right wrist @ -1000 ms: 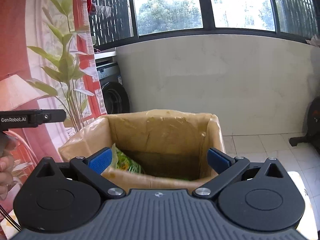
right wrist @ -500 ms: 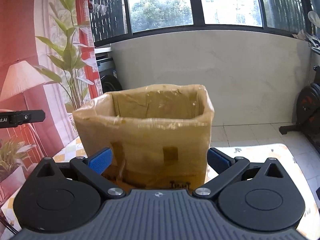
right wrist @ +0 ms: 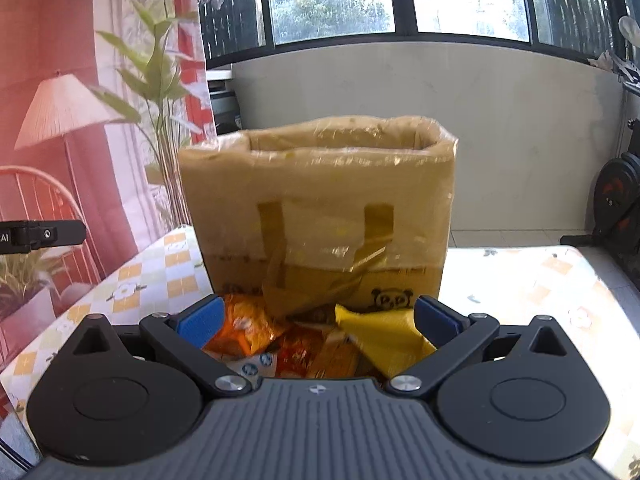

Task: Organize snacks
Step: 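Withdraw both open tools from the box back toward the snack pile, then grasp the small red meat packet with the left tool while the right grasps the wrapped bread loaf, then carry the red packet and bread loaf over the box and open both tools inside, then move both open tools back down toward the remaining snacks on the table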

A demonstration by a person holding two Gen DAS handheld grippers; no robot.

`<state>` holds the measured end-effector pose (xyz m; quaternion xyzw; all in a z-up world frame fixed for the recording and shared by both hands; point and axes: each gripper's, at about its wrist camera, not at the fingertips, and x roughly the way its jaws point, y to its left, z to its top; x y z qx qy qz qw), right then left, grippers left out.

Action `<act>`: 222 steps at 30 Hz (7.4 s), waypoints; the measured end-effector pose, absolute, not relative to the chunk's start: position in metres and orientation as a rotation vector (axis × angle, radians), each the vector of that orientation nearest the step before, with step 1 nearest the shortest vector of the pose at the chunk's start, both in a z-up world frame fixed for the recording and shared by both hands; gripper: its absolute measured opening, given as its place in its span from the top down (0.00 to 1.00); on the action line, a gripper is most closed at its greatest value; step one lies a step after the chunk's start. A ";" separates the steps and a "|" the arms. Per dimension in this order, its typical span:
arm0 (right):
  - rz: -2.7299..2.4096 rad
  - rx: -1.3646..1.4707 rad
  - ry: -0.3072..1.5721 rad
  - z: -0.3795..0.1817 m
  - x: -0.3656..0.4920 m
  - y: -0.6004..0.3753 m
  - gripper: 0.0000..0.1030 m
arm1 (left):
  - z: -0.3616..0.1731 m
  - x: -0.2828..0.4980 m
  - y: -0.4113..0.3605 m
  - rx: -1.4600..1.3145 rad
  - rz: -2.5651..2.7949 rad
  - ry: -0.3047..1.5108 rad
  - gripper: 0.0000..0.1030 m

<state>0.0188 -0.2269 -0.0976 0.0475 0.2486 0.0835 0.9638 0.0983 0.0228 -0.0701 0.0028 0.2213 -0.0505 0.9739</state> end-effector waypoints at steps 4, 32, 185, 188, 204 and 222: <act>0.157 0.119 0.519 -0.109 0.016 -0.228 0.01 | -0.082 0.093 0.026 0.005 -0.107 0.462 0.10; 0.298 -0.007 0.656 -0.165 0.000 -0.179 0.04 | -0.149 0.075 0.041 -0.025 -0.132 0.585 0.16; 0.172 0.068 0.483 -0.104 -0.001 -0.232 0.15 | -0.089 0.092 0.017 -0.025 -0.177 0.512 0.30; 0.174 0.092 0.510 -0.116 -0.005 -0.230 0.15 | -0.097 0.088 0.015 -0.013 -0.181 0.515 0.30; 0.194 0.066 0.590 -0.151 -0.012 -0.219 0.15 | -0.136 0.084 0.002 -0.028 -0.214 0.593 0.30; 0.338 -0.083 0.658 -0.180 -0.025 -0.189 0.15 | -0.166 0.084 0.007 -0.064 -0.202 0.680 0.30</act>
